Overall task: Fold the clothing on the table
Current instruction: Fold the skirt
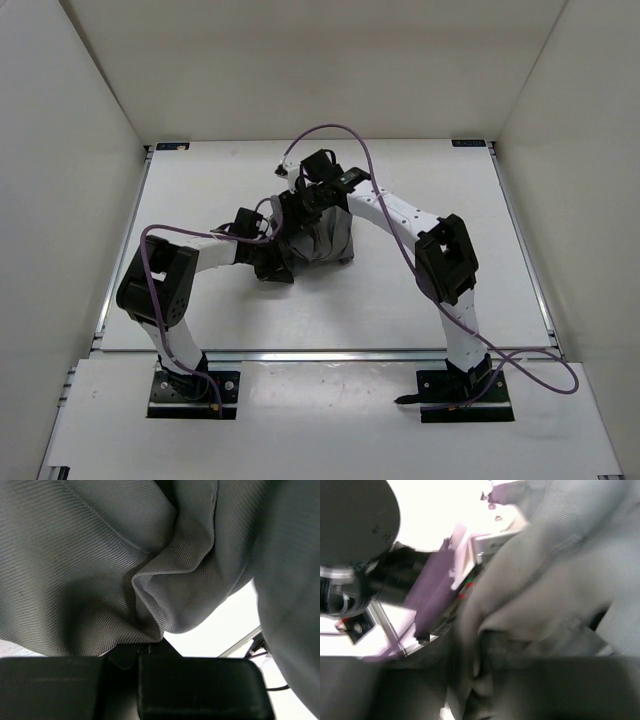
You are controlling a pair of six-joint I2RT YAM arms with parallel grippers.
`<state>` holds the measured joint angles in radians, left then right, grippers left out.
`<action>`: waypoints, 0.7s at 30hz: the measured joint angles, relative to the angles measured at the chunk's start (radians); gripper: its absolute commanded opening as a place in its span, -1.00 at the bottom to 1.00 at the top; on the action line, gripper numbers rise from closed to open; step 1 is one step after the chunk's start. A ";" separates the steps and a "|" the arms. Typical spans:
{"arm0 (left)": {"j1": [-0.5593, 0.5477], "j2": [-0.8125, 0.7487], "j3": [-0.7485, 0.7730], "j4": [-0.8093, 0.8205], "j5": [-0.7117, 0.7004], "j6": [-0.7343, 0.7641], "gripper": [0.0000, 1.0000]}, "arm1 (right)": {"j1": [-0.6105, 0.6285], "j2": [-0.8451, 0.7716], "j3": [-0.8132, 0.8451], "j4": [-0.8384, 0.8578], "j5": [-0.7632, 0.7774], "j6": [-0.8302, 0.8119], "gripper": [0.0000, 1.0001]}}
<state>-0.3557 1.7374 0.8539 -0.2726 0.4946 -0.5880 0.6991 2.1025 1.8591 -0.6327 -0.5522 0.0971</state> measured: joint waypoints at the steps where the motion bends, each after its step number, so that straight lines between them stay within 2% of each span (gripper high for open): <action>1: 0.001 0.000 -0.001 0.001 0.001 -0.001 -1.00 | -0.002 0.011 0.013 0.001 0.003 0.008 -0.16; 2: 0.003 0.000 -0.002 0.003 0.003 -0.003 -1.00 | -0.005 0.021 0.021 0.003 0.005 0.014 0.08; 3: 0.008 0.000 -0.004 0.005 0.007 -0.004 -1.00 | -0.008 0.027 0.023 0.009 0.003 0.024 0.42; 5: 0.021 -0.002 -0.011 0.008 0.015 -0.005 -1.00 | -0.025 0.031 0.023 0.012 -0.005 0.048 0.65; 9: 0.050 -0.021 -0.023 -0.002 0.015 0.006 -1.00 | -0.060 0.031 0.072 0.004 0.005 0.069 0.65; 11: 0.065 -0.042 -0.024 -0.027 0.013 0.021 -0.88 | -0.080 0.029 0.123 0.001 0.024 0.071 0.59; 12: 0.074 -0.057 -0.023 -0.042 0.012 0.032 -0.70 | -0.090 0.021 0.141 0.003 0.039 0.071 0.48; 13: 0.083 -0.075 -0.020 -0.060 0.010 0.045 -0.62 | -0.100 0.008 0.144 0.006 0.050 0.071 0.17; 14: 0.094 -0.097 -0.011 -0.088 0.008 0.055 -0.44 | -0.115 -0.019 0.137 0.006 0.064 0.073 0.00; 15: 0.106 -0.120 0.002 -0.115 0.005 0.070 -0.34 | -0.131 -0.046 0.121 0.010 0.073 0.072 -0.29; 16: 0.118 -0.145 0.019 -0.140 0.000 0.084 -0.30 | -0.151 -0.082 0.092 0.023 0.081 0.072 -0.60; 18: 0.147 -0.204 0.072 -0.189 -0.019 0.103 -0.23 | -0.202 -0.178 -0.019 0.061 0.084 0.085 -0.98; 21: 0.175 -0.281 0.169 -0.235 -0.054 0.127 -0.25 | -0.281 -0.275 -0.162 0.093 0.080 0.097 -1.00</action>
<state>-0.1806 1.4567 1.0225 -0.5072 0.4404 -0.4606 0.4179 1.8275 1.6970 -0.5400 -0.4717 0.1936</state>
